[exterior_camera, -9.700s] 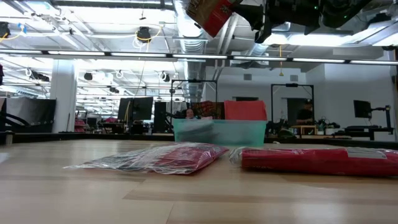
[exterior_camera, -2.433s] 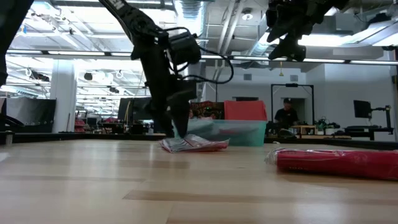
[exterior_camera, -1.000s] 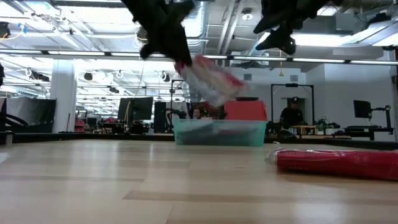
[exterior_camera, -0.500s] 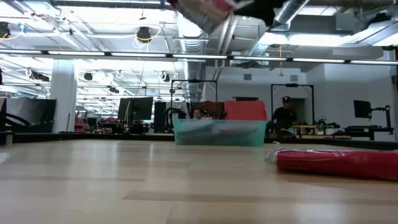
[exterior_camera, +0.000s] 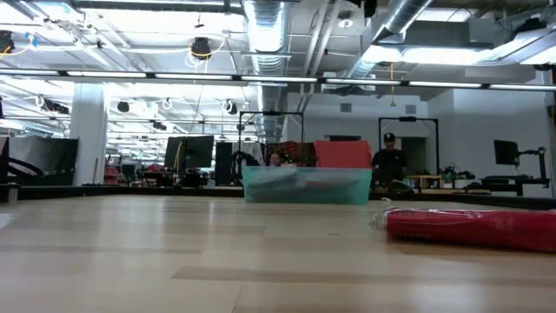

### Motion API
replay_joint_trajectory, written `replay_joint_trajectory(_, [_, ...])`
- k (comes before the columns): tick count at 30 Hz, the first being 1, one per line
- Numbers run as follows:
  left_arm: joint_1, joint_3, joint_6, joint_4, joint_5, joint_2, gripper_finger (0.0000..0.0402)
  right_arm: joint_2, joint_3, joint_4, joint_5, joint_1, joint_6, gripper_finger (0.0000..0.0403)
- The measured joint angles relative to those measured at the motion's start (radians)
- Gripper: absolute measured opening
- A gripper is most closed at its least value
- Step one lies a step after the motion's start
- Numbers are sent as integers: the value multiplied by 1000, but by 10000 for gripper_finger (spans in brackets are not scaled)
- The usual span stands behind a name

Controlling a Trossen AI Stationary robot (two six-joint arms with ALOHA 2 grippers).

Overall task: Sort popcorn bags into baskets
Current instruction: Put the top red popcorn bag into the green bin

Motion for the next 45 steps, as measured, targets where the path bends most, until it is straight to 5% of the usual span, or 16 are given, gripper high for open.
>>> replay_joint_trajectory(12, [23, 0, 3, 5, -1, 0, 0, 0, 0, -2, -125, -8, -10, 240])
replay_joint_trajectory(32, [24, 0, -66, 3, 30, 23, 0, 6, 0, 134, -123, -23, -44, 234])
replay_joint_trajectory(38, [24, 0, -74, 15, 38, 51, 0, 52, 1, 136, -124, -8, -18, 168])
replay_joint_trajectory(45, [26, 0, -100, 26, 8, 65, 1, 80, 4, 151, -98, 19, -10, 23])
